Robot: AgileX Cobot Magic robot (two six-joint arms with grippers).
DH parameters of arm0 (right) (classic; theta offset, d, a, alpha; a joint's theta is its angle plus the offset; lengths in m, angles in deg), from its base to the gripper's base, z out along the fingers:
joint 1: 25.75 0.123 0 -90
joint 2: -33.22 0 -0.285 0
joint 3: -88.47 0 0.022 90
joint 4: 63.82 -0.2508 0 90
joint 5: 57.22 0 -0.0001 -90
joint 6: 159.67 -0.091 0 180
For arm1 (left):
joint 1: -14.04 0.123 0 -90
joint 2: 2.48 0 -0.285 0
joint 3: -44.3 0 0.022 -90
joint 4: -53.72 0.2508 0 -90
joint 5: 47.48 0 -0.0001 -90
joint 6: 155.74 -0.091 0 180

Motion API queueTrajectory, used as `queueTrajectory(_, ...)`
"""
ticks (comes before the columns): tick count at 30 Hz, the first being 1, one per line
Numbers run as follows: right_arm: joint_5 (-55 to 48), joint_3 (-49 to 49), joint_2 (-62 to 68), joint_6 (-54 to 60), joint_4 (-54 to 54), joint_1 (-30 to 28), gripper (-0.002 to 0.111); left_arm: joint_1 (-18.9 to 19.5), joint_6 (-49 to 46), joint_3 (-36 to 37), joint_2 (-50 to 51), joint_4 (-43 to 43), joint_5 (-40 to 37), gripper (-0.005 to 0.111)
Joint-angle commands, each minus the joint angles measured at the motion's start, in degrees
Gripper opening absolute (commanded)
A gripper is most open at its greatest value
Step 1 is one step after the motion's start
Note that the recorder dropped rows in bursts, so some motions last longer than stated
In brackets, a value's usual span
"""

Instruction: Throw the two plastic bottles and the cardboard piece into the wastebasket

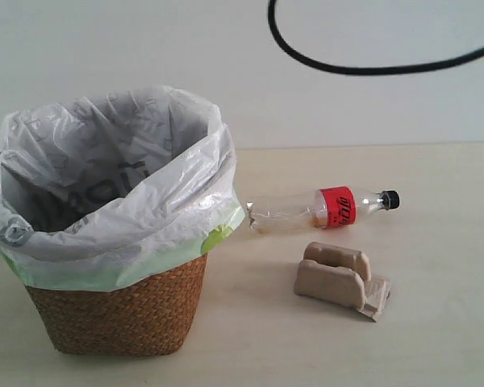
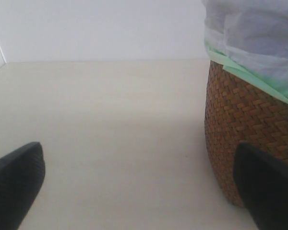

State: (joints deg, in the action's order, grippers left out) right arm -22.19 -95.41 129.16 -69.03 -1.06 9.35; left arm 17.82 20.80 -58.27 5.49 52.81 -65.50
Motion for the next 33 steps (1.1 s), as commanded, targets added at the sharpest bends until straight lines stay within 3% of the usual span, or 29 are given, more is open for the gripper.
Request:
queueTrajectory(1,-9.80,-2.02,1.60,-12.36,8.89,1.42,0.068,-0.37,0.50,-0.21,-0.18,-0.12,0.43,0.108)
queueTrajectory(3,-11.73,-2.02,1.70,-16.49,16.24,1.42,0.062,-0.37,0.50,-0.21,-0.18,-0.12,0.43,0.108)
queueTrajectory(10,-20.07,-1.65,1.45,-30.73,34.15,0.19,0.067,-0.37,0.50,-0.21,-0.18,-0.12,0.43,0.108)
queueTrajectory(17,-19.77,6.75,1.11,-30.73,34.48,-9.92,0.067,-0.37,0.50,-0.21,-0.18,-0.12,0.43,0.108)
queueTrajectory(23,-11.24,13.73,1.11,-30.73,36.26,-21.00,0.067,-0.37,0.50,-0.21,-0.18,-0.12,0.43,0.108)
queueTrajectory(26,-2.13,16.48,1.11,-29.15,37.19,-27.15,0.067,-0.37,0.50,-0.21,-0.18,-0.12,0.43,0.108)
queueTrajectory(33,4.83,21.10,1.11,-17.02,37.19,-28.87,0.067,-0.37,0.50,-0.21,-0.18,-0.12,0.43,0.108)
